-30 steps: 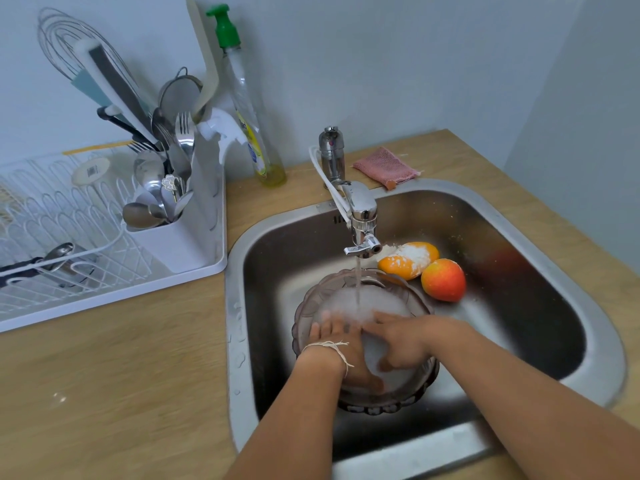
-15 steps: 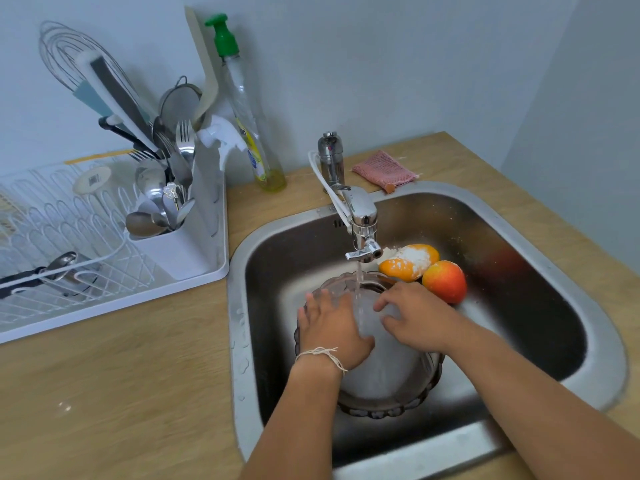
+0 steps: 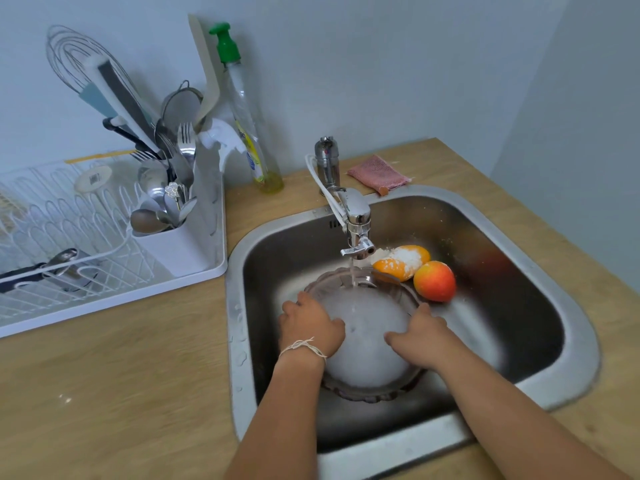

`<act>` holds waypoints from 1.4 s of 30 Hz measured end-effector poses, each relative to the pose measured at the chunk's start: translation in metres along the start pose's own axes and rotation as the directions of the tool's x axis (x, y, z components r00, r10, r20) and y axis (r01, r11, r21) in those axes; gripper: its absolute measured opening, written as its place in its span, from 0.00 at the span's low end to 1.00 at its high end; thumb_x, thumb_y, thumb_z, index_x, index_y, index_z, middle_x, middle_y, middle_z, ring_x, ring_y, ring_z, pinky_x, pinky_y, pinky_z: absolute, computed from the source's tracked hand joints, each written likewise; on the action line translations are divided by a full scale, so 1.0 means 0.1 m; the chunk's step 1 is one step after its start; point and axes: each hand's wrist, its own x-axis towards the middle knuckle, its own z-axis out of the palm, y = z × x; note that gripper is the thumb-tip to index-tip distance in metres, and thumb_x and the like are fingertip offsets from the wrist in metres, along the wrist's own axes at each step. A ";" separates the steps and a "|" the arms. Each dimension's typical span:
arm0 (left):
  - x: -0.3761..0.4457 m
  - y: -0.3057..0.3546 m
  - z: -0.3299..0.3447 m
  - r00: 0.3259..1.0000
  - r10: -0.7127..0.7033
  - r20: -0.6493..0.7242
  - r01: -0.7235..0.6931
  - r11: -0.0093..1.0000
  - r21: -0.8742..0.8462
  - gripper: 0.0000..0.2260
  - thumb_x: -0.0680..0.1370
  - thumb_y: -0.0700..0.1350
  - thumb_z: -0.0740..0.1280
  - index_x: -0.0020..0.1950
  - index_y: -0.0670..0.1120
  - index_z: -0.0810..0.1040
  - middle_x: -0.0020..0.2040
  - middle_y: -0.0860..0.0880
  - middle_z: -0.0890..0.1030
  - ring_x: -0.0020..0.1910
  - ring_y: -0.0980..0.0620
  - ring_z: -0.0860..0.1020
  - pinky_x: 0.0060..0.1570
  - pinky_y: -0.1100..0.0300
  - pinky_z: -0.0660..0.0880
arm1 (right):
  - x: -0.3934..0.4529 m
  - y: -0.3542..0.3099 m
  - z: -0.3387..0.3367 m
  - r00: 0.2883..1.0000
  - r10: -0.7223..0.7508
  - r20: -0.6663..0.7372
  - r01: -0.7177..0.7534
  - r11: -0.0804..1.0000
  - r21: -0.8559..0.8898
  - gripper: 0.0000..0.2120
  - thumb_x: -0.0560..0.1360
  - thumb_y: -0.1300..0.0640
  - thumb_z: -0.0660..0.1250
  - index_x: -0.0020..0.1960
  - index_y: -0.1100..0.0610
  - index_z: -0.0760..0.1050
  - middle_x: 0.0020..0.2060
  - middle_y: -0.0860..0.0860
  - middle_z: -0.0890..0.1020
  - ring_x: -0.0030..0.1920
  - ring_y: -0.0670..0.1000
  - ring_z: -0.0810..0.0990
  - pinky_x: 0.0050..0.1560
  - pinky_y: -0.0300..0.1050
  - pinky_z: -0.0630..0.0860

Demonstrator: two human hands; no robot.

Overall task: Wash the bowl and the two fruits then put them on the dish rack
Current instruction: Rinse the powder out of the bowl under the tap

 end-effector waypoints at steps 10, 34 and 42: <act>-0.27 0.02 -0.26 0.879 0.164 -0.447 -0.299 0.921 -0.250 0.33 0.75 0.54 0.69 0.77 0.45 0.65 0.69 0.48 0.75 0.69 0.47 0.69 0.68 0.50 0.70 | 0.08 -0.07 0.06 0.987 -0.080 0.141 0.071 0.995 0.070 0.52 0.74 0.43 0.70 0.80 0.64 0.41 0.74 0.59 0.67 0.70 0.60 0.71 0.60 0.48 0.76; -0.38 0.00 -0.28 0.809 0.003 -0.588 -0.364 0.787 -0.498 0.29 0.72 0.48 0.68 0.73 0.49 0.67 0.66 0.52 0.76 0.65 0.52 0.75 0.66 0.50 0.74 | 0.12 -0.19 -0.10 0.930 -0.253 -0.266 0.364 0.736 0.571 0.51 0.61 0.40 0.74 0.77 0.40 0.51 0.68 0.50 0.72 0.68 0.54 0.73 0.71 0.57 0.70; -0.32 0.00 -0.25 0.837 -0.003 -0.547 -0.312 0.819 -0.482 0.31 0.73 0.44 0.70 0.75 0.47 0.64 0.69 0.50 0.73 0.68 0.51 0.73 0.68 0.56 0.71 | 0.09 -0.17 -0.13 0.899 -0.264 -0.349 0.425 0.711 0.560 0.43 0.65 0.44 0.74 0.74 0.38 0.56 0.67 0.48 0.72 0.65 0.52 0.74 0.67 0.57 0.75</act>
